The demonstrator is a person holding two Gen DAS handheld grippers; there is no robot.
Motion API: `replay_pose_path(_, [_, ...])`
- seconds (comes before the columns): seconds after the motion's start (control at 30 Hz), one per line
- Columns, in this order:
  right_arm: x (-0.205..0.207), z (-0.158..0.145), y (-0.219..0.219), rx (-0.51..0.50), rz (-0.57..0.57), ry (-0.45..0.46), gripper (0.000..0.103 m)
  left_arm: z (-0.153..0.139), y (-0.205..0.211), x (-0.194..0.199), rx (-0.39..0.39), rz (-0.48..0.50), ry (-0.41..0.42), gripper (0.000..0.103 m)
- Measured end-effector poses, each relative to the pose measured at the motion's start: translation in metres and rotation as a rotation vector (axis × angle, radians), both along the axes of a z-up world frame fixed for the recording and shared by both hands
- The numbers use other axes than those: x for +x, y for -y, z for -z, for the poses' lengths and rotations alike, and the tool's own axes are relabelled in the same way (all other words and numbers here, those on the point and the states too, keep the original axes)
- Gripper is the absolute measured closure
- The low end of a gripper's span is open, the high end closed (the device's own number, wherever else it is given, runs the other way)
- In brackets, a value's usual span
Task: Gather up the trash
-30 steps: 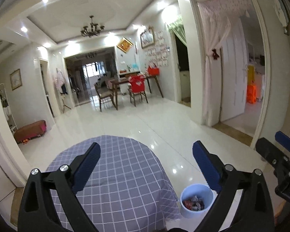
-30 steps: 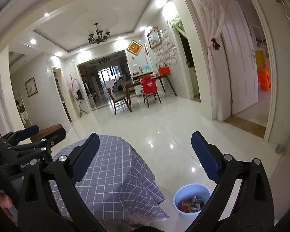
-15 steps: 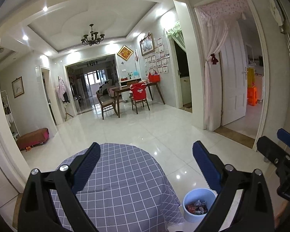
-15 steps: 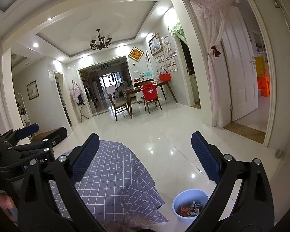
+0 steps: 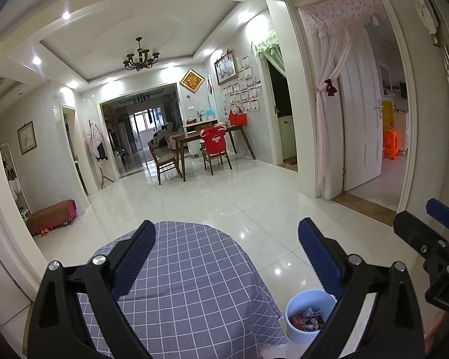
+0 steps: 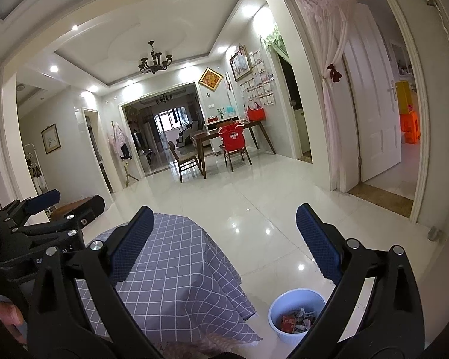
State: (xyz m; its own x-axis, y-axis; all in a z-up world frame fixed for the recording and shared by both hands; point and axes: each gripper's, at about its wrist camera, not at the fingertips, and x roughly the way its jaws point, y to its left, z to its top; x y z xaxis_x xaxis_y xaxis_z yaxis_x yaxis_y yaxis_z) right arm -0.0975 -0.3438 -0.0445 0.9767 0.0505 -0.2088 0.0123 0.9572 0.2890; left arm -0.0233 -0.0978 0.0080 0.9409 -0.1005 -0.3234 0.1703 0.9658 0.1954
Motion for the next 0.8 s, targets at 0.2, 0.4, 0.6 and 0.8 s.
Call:
replay_pose_path(0.2, [0.0029,-0.0002,-0.0021,0.008,-0.006,-0.006,0.009,0.0038,0.0036,0.0023,0.007,0.002,-0.005,0.009])
replay_pose_path(0.4, [0.0041,0.001,-0.0027,0.013,-0.01,-0.011,0.009,0.0046,0.0051,0.0026,0.006,0.0,-0.007,0.009])
replay_pose_path(0.6, [0.0065,0.0013,-0.0015,0.016,-0.009,-0.018,0.009,0.0042,0.0063,0.0024,0.006,0.003,-0.008,0.009])
replay_pose_path(0.8, [0.0066,0.0028,-0.004,0.017,-0.009,-0.019,0.009,0.0052,0.0073,0.003,0.008,0.003,-0.01,0.009])
